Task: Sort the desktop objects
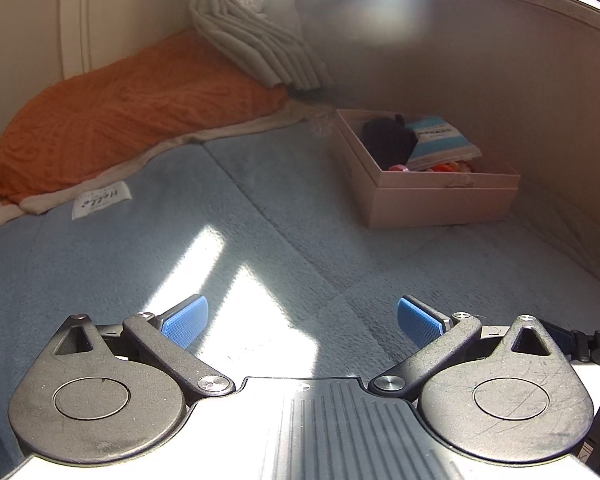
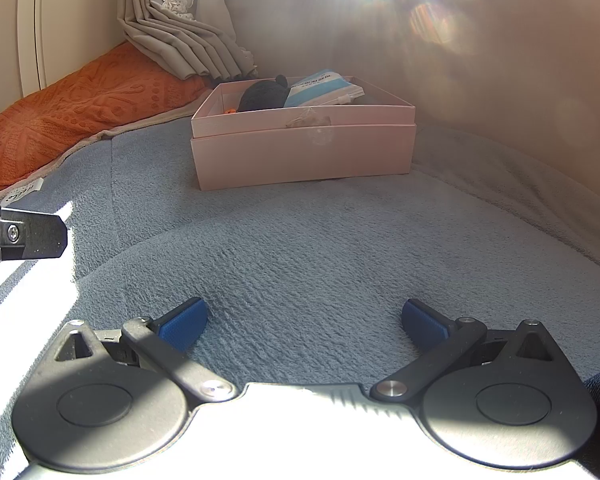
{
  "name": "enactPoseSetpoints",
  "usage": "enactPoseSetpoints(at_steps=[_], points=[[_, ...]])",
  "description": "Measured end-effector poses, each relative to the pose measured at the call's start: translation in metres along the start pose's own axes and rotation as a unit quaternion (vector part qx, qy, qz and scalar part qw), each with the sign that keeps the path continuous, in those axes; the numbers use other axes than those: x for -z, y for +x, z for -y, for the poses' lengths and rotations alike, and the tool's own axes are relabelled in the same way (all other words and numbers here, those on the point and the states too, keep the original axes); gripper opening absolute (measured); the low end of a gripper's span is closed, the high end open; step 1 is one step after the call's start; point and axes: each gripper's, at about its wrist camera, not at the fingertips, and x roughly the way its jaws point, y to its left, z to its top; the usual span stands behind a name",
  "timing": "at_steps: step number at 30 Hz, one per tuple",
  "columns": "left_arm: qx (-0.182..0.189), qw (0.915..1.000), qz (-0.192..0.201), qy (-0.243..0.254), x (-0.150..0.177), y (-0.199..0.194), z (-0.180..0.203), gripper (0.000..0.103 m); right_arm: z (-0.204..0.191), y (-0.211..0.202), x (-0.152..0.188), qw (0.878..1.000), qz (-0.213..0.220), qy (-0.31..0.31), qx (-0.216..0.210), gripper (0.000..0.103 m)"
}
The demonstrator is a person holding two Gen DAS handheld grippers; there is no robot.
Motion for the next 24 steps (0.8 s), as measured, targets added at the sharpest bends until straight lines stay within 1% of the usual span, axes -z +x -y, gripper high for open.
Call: enactPoseSetpoints(at_steps=[4,15,24], points=[[-0.009,0.9998,-0.009,0.013,0.001,0.003,0.003,0.103,0.000,0.000,0.000,1.000,0.000,0.000,0.000,0.103],[-0.020,0.9993,-0.030,0.005,0.003,0.012,0.000,0.103,0.000,0.000,0.000,1.000,0.000,0.000,0.000,0.103],[-0.012,0.9993,-0.035,0.008,0.006,0.014,0.000,0.103,0.000,-0.001,0.000,1.000,0.000,0.000,0.000,0.103]])
